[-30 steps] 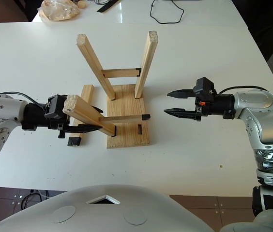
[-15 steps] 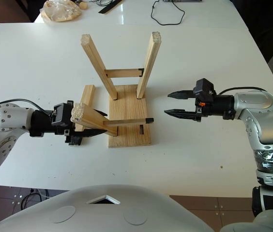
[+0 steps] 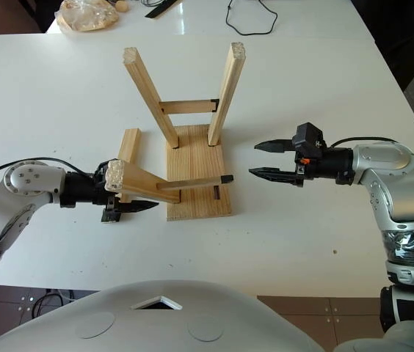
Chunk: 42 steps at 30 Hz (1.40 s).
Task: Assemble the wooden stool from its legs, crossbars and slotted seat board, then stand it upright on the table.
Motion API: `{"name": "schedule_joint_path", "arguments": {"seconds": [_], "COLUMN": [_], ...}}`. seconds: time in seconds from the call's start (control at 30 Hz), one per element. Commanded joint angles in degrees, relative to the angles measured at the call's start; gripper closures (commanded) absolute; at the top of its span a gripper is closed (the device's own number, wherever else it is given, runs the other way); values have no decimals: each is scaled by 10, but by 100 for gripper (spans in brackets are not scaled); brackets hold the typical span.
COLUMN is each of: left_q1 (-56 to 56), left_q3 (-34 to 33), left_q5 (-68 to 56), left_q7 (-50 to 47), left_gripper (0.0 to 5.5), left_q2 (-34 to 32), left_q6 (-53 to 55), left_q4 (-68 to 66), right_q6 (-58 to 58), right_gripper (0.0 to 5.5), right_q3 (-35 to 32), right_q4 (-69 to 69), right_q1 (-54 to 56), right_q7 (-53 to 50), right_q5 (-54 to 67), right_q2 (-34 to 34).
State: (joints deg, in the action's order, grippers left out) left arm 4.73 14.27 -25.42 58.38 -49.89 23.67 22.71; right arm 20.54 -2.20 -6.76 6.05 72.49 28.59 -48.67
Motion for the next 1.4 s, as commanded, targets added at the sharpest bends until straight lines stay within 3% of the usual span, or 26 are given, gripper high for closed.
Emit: {"name": "schedule_joint_path", "arguments": {"seconds": [0.03, 0.33, 0.73, 0.93, 1.17, 1.23, 1.4], "left_q1": [-15, -170, -207, -198, -202, -174, -98], "left_q3": [-28, -168, -353, -455, -510, -514, -464], "left_q5": [11, -27, -223, -297, -373, -417, -566], "left_q7": [-28, -74, -2, 52, 54, 17, -136], "left_gripper": [158, 158, 158, 158, 269, 305, 305], "left_q2": [-2, -33, -32, -42, -19, -8, 25], "left_q6": [23, 90, 110, 120, 131, 137, 133], "left_q4": [26, 153, 201, 123, 87, 95, 163], "right_q6": [-8, -4, 8, 6, 1, 1, 2], "right_gripper": [249, 249, 249, 249, 249, 249, 249], "right_q3": [-5, -48, -55, -62, -59, -57, -46], "right_q4": [-10, -43, -62, -67, -56, -51, -42], "right_q1": [-10, -74, -86, -96, -88, -82, -62], "right_q7": [-6, -30, -48, -52, -43, -41, -37], "right_q5": [-6, 3, 8, 8, 3, 4, 0], "right_q2": [0, -6, -5, -7, -16, -18, -17]}}
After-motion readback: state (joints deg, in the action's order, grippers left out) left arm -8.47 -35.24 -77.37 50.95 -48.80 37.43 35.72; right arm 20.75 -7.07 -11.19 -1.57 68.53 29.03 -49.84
